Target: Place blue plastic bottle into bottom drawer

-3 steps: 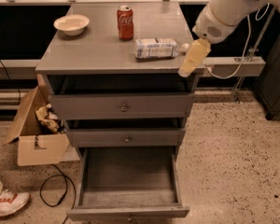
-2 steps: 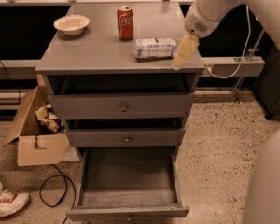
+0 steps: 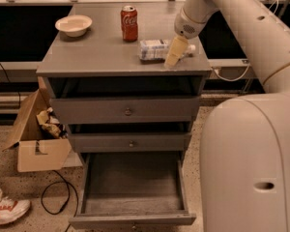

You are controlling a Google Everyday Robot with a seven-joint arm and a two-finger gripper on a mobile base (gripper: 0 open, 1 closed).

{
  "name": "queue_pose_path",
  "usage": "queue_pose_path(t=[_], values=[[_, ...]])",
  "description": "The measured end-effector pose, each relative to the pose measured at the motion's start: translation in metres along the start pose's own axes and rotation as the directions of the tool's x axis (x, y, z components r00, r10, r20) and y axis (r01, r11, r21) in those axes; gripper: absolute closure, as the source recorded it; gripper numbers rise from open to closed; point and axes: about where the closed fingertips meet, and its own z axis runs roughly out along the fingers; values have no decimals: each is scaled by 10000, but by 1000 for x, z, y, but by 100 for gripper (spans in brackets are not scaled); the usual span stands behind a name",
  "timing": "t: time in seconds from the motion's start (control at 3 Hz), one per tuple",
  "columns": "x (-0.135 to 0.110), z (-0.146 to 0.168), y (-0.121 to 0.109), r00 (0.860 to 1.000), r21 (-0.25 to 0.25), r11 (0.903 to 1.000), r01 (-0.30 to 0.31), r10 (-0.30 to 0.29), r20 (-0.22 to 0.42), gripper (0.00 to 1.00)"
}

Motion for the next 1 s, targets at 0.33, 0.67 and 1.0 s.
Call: queue_pose_path(t=[0.33,0.67,1.0], values=[[-10,23,-9,10000,-321,9994,99,-99,12,0],[-17,34,-12,9998,-492,9986,194,-191,57,0],[-23,44,-11,9997,-711,9972,220,-216,62,19]])
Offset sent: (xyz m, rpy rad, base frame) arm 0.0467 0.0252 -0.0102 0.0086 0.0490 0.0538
